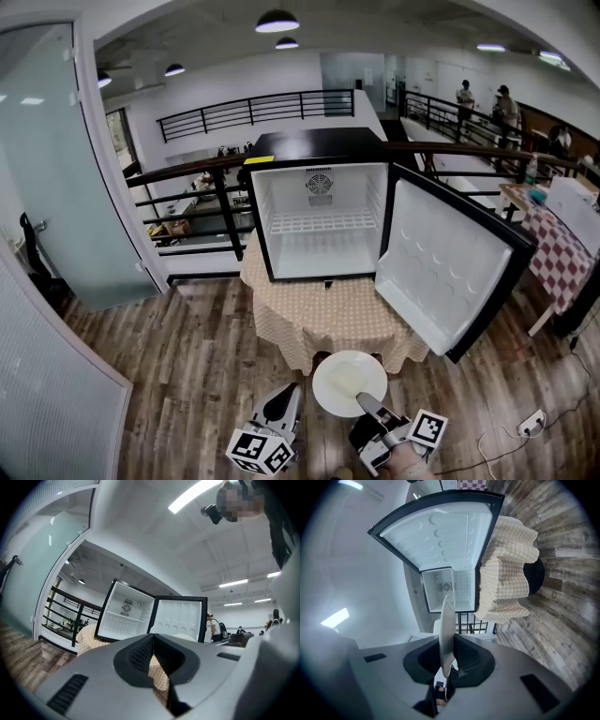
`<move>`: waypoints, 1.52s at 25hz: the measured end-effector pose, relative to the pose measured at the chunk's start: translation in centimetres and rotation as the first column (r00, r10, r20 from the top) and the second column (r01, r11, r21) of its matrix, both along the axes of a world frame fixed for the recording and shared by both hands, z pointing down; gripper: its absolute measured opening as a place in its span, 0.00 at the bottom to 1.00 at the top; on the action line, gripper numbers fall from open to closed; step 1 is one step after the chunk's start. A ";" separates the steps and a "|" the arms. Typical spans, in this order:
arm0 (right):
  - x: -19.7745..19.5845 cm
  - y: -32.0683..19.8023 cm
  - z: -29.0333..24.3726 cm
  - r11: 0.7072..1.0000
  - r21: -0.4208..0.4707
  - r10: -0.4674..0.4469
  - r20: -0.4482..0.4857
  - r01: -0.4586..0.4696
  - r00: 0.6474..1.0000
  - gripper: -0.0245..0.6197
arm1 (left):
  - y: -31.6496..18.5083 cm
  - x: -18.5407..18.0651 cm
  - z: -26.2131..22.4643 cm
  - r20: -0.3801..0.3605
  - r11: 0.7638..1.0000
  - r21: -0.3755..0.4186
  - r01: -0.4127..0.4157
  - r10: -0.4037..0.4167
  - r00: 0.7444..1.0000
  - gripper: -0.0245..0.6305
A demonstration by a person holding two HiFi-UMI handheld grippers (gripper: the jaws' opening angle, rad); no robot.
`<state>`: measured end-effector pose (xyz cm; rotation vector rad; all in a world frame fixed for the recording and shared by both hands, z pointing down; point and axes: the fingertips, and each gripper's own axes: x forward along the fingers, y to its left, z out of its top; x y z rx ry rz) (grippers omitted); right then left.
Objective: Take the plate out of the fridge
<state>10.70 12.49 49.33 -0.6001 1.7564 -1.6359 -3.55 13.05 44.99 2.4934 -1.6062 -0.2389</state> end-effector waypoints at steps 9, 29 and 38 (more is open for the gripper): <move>-0.9 4.0 -0.4 1.000 0.003 -0.025 -0.006 0.025 1.000 0.13 | 4.6 -1.1 0.3 -0.011 0.999 -0.019 0.026 -0.026 1.000 0.05; -1.5 10.2 -0.3 1.000 -0.023 -0.007 0.032 0.008 0.999 0.13 | 11.9 -2.2 1.4 -0.040 0.999 -0.042 0.014 -0.015 0.999 0.05; -3.8 12.7 -0.3 0.998 -0.010 -0.061 0.005 0.061 0.998 0.13 | 15.2 -3.5 1.6 -0.057 0.999 -0.040 0.013 -0.015 0.998 0.05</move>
